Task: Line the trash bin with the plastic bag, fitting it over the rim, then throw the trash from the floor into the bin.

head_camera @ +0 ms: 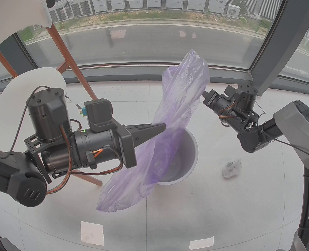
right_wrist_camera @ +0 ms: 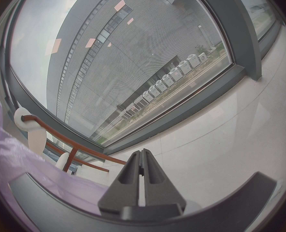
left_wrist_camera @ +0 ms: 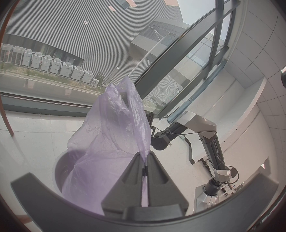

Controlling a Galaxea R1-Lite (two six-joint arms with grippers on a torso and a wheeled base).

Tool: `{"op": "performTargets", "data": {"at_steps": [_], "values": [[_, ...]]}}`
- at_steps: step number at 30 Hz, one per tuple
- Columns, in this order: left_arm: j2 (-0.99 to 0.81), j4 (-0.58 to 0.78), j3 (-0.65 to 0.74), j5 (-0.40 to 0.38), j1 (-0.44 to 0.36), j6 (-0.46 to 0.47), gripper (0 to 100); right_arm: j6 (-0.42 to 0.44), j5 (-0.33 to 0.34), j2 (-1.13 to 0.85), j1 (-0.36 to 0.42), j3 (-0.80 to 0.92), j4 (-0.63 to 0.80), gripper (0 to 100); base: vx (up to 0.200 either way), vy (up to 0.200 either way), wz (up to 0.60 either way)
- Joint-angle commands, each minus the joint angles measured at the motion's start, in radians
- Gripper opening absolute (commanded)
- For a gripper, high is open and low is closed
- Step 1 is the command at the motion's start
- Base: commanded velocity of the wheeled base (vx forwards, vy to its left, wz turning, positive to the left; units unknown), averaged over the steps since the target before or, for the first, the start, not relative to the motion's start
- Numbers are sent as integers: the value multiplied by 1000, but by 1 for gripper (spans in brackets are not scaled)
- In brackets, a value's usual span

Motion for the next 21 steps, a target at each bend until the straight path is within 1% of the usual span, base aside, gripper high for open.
{"op": "performTargets", "data": {"at_steps": [1, 6, 7, 8, 12, 13, 15, 17, 21], "values": [[3, -1, 0, 1, 3, -1, 0, 2, 1, 15, 55, 79, -67, 0, 0, 0, 0], [5, -1, -5, 1, 8, -1, 0, -2, 8, -19, 116, 209, -148, 0, 0, 0, 0], [6, -1, -7, 3, 9, -1, 0, -2, 8, -19, 116, 209, -148, 0, 0, 0, 0], [8, -1, -10, 5, 12, -1, 0, -2, 24, -43, 150, 275, -165, 0, 0, 0, 0], [11, -6, -31, 6, 31, -1, 0, -3, 45, -83, 211, 391, -166, 0, 0, 0, 0], [14, -4, -36, 6, 35, -1, 0, -3, 45, -83, 211, 391, -166, 0, 0, 0, 0], [20, -6, -42, 5, 44, -3, 0, -5, 51, -88, 243, 442, -168, 0, 0, 0, 0], [23, -6, -43, 3, 44, -4, 0, -6, 51, -86, 248, 447, -169, 0, 0, 0, 0], [74, -7, -91, 5, 44, -58, 0, -9, 51, -80, 275, 480, -166, 0, 0, 0, 0]]}}
